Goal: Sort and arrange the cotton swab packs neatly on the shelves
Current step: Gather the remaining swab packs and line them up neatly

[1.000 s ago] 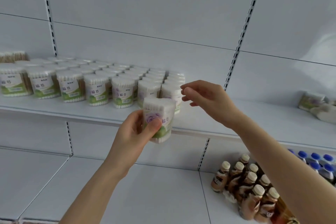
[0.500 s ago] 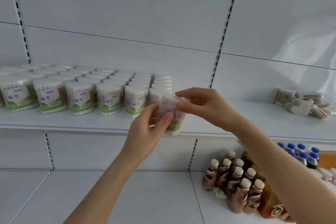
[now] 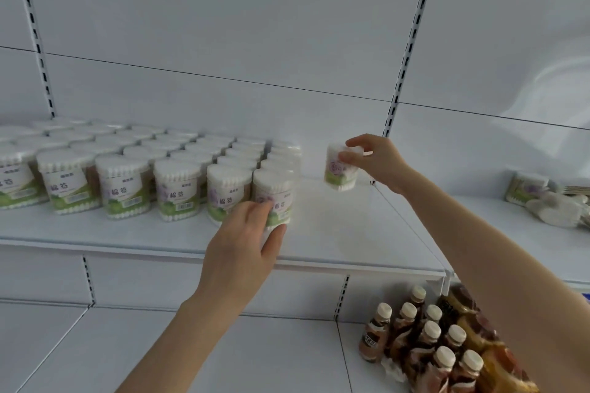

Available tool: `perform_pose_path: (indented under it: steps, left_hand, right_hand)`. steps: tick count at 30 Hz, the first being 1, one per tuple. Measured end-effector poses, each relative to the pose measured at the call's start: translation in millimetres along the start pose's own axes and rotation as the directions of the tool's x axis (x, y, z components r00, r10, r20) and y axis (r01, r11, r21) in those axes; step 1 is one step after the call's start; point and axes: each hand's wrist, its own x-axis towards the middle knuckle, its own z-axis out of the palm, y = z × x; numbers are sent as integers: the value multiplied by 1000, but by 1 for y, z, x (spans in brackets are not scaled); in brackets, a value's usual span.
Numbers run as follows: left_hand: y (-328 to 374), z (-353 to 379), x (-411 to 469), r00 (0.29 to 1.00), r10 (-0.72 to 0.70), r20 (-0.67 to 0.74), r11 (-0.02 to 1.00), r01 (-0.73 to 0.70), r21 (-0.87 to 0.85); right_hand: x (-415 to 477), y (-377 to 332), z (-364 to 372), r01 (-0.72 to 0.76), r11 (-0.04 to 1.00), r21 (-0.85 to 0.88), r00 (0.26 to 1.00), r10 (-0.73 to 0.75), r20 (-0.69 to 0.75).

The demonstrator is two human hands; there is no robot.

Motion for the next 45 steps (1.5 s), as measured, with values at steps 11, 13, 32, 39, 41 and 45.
perform_pose_path:
  steps: [11, 13, 32, 39, 41, 45]
  left_hand:
    - [-5, 10, -2, 997, -1, -73, 997, 7, 75]
    - [-6, 12, -3, 997, 6, -80, 998, -1, 66]
    - [-5, 11, -4, 996, 11, -84, 997, -4, 80]
    - [-6, 12, -4, 997, 16, -80, 996, -9, 86]
    - [-6, 12, -4, 996, 19, -83, 997, -12, 82]
    - [-6, 11, -3, 995, 39, -91, 994, -30, 102]
  right_hand:
    - [57, 20, 59, -57, 998, -4, 994, 57, 93]
    - [61, 20, 63, -50, 999, 1, 994, 50, 95]
    - [65, 21, 55, -1, 997, -78, 992, 11, 128]
    - [67, 20, 58, -1, 994, -110, 993, 14, 116]
    - [67, 20, 61, -15, 994, -106, 995, 25, 93]
    - [66, 19, 63, -36, 994, -102, 996, 44, 76]
